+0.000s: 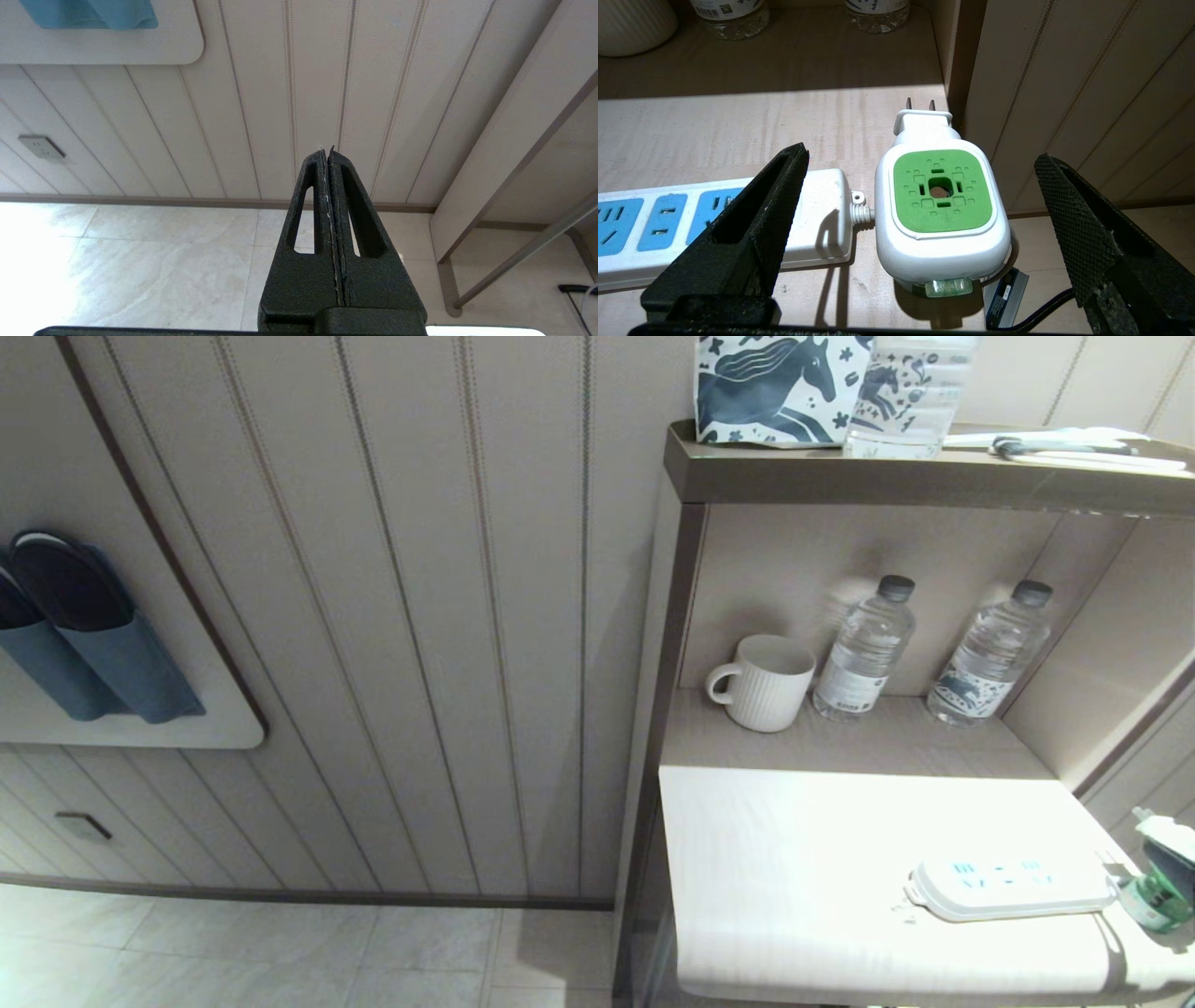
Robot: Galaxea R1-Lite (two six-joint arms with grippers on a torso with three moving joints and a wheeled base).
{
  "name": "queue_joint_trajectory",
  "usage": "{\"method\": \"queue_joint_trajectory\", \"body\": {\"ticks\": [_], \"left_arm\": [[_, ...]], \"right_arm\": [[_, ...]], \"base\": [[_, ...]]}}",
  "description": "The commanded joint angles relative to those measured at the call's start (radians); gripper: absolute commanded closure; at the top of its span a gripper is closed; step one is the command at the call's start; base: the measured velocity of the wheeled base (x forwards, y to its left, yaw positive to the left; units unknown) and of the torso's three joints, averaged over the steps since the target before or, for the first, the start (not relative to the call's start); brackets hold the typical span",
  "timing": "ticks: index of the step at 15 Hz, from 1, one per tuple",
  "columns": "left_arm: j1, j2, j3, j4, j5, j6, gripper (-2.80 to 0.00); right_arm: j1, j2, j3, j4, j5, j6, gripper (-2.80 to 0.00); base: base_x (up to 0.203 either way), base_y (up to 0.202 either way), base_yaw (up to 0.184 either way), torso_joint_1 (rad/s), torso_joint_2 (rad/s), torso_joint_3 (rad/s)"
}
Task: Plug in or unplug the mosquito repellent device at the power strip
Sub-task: Pick up the mosquito repellent liquid
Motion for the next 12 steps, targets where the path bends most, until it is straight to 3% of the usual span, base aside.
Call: {"method": "queue_joint_trajectory", "body": {"ticks": [1, 12], "left_arm": [[0.000, 0.001, 0.000, 0.001, 0.000, 0.000, 0.00], [0.001, 0.001, 0.000, 0.001, 0.000, 0.000, 0.00]], "right_arm": [[0.000, 0.013, -0.003, -0.048, 0.005, 0.000, -2.80], [0.015, 0.067, -0.006, -0.048, 0.004, -0.037, -2.80]], "base": [[0.000, 0.000, 0.000, 0.000, 0.00, 0.000], [0.000, 0.000, 0.000, 0.000, 0.00, 0.000]]}}
